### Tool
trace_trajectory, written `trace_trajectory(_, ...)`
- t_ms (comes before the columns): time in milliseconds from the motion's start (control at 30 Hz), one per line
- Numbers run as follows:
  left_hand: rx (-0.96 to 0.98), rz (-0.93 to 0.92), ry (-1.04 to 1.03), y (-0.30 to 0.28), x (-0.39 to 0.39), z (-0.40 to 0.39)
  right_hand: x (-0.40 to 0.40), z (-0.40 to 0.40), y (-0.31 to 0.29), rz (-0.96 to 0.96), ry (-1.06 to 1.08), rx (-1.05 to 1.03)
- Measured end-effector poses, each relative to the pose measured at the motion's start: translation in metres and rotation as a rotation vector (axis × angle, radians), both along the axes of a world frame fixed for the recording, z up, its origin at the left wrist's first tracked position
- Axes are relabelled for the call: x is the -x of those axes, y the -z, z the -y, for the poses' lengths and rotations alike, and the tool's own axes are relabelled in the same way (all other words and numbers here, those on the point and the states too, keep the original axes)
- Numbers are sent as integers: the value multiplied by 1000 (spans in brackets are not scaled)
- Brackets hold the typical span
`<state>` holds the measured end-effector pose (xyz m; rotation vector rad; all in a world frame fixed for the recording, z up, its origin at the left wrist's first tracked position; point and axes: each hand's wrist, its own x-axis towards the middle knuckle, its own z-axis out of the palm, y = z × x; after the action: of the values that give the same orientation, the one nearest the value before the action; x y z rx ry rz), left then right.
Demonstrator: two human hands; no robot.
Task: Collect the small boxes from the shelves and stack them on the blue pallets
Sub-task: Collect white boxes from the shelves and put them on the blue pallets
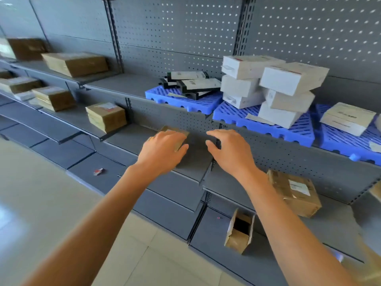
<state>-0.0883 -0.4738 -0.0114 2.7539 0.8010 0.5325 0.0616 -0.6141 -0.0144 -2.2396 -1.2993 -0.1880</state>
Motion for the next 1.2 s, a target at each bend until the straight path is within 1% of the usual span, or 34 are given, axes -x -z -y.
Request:
trace_trajectory(133,37,3,-96,4,76,-60,57,-77,4,23,-105,6)
trace_trajectory(267,46,37,-221,7,154,-113,119,-151,7,-5,-221,-2)
trace_trajectory(400,82,88,-351,10,224,-160,176,-217,7,11,-351,16)
trace_trajectory(633,103,86,-573,29,320,-226,250,-318,23,-4,-536,95)
trace_trajectory(833,88,23,-703,42,351,-291,283,-414,44,-43,-684,98)
trace_trajectory(1067,93,1,-782,47,343,-396,277,-537,61,-119,-742,109)
trace_trajectory(1200,78,0,-838,46,341,-453,276,-603,59,-114,-790,142)
